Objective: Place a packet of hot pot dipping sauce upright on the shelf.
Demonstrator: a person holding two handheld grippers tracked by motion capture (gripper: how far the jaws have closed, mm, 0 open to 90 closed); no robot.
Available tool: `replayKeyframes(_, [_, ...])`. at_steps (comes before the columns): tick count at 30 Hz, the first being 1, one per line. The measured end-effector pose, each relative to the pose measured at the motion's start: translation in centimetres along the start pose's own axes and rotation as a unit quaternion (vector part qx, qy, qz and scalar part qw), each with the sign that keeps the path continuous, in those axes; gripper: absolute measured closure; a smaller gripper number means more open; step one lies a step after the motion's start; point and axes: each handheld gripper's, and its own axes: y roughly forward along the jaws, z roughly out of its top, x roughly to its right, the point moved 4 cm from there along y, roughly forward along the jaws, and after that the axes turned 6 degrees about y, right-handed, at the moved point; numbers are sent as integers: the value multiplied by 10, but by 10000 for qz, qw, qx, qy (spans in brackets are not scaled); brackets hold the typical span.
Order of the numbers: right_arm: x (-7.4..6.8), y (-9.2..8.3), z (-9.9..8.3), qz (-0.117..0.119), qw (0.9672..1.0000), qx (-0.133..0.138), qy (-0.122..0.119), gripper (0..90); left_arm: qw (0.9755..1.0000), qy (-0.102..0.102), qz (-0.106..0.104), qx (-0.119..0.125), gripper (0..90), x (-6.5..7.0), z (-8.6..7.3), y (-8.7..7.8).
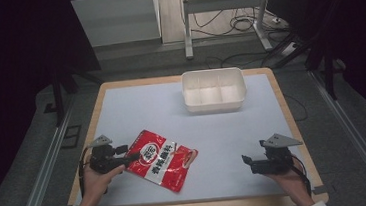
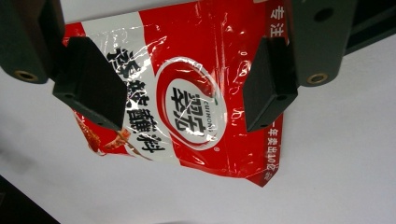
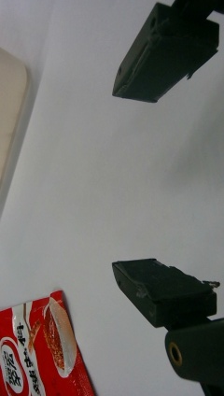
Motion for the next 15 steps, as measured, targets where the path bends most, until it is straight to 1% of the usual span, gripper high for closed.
replayKeyframes(3, [-1, 2, -1, 47, 10000, -58, -15, 139, 10000, 3, -10, -14, 307, -1, 0, 0])
replayKeyframes(11, [-7, 0, -1, 48, 9999, -83, -134, 143, 10000, 16, -13, 5, 302, 1, 2, -4])
replayKeyframes(15, [-7, 1, -2, 54, 9998, -124, -165, 147, 10000, 48, -15, -18, 301, 1, 3, -4])
